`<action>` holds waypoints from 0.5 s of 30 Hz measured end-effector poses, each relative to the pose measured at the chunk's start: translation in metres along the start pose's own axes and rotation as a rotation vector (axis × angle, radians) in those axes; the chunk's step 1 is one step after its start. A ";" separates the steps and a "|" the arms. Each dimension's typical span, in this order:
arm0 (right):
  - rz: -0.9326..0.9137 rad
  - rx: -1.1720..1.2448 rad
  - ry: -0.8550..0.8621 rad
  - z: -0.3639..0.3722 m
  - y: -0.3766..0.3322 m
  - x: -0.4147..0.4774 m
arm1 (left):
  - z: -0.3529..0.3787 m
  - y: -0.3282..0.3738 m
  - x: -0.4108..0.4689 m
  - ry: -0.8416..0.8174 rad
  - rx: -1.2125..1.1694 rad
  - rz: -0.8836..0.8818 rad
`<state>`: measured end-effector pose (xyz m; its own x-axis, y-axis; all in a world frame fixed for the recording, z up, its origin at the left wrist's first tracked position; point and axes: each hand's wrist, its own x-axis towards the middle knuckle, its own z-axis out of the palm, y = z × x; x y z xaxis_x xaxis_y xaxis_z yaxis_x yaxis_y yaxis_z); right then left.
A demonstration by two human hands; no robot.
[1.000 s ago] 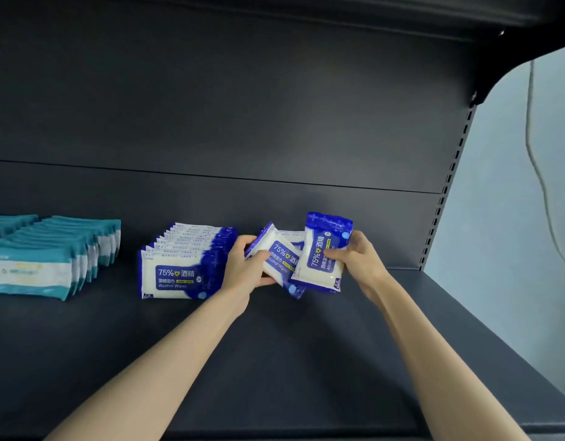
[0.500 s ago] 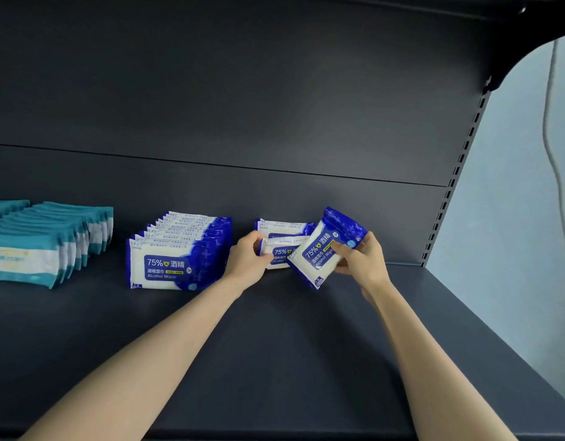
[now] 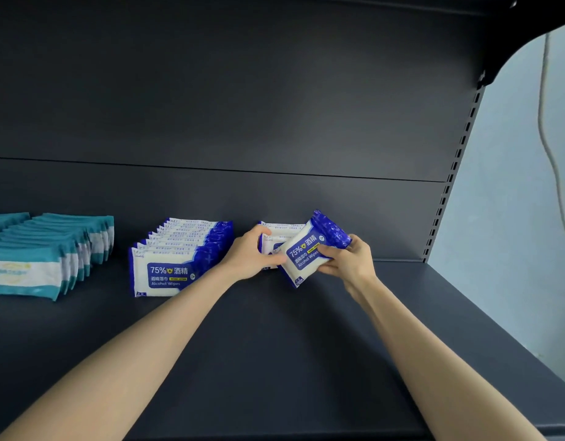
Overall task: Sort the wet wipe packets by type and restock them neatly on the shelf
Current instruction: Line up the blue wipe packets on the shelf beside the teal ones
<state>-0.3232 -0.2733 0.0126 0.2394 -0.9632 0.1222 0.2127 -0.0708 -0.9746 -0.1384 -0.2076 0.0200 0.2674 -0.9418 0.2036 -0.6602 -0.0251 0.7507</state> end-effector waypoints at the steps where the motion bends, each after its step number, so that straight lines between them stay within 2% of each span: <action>1: 0.005 -0.022 -0.004 0.002 0.001 0.002 | 0.001 0.000 0.002 0.005 0.034 0.010; 4: 0.018 -0.183 -0.011 0.003 0.008 0.008 | 0.001 0.000 0.007 0.023 0.118 0.033; 8: -0.047 -0.621 0.015 -0.003 0.014 0.018 | -0.003 0.003 0.012 -0.007 0.231 0.063; 12: -0.090 -0.711 -0.089 -0.004 0.013 0.023 | -0.004 0.004 0.014 0.003 0.272 0.099; 15: -0.146 -0.830 -0.096 -0.002 0.013 0.026 | -0.004 0.005 0.017 0.019 0.288 0.128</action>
<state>-0.3161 -0.3000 0.0024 0.3509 -0.9061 0.2361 -0.5073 -0.3959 -0.7654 -0.1346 -0.2219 0.0300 0.1806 -0.9370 0.2990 -0.8603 -0.0032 0.5097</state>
